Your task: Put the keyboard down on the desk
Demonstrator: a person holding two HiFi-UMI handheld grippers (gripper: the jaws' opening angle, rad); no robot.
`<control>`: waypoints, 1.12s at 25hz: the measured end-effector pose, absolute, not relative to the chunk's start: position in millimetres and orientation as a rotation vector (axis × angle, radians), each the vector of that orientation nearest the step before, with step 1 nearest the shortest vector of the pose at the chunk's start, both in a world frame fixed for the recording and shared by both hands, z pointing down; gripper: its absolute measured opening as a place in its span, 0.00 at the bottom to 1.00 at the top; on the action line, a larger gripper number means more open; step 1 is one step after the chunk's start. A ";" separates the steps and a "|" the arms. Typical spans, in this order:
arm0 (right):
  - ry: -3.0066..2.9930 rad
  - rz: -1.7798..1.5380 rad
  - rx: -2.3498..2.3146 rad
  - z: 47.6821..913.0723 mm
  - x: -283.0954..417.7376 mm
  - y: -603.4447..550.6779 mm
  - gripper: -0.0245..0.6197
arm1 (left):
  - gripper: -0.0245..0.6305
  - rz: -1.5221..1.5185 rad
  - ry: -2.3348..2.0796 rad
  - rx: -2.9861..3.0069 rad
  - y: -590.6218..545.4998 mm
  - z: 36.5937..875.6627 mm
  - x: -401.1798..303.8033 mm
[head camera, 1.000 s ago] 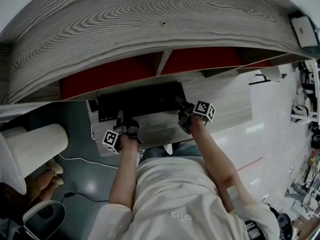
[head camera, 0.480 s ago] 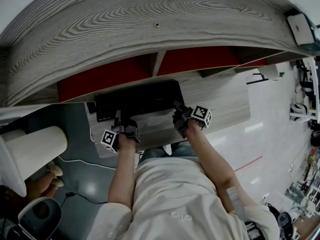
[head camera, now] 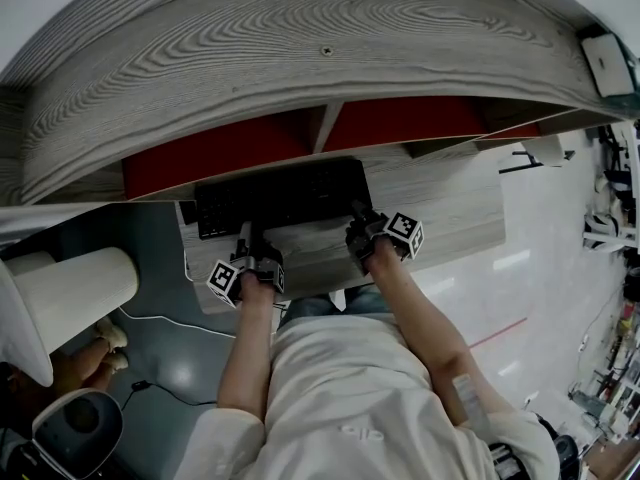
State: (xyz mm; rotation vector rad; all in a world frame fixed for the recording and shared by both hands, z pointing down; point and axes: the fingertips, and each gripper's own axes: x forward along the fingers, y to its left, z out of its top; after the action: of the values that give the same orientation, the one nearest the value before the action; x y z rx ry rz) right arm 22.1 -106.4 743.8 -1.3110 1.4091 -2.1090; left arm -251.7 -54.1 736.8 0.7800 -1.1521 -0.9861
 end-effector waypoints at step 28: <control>1.277 -2.179 -1.518 764.3 22.0 -116.9 0.34 | 0.34 -0.975 -1.148 0.739 -19.2 734.5 -261.6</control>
State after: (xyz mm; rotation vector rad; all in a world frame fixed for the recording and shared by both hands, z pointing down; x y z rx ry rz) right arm 22.0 -116.9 764.3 -1.5183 1.2768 -2.1789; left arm -261.6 -19.2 734.5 0.7395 -1.1475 -0.9752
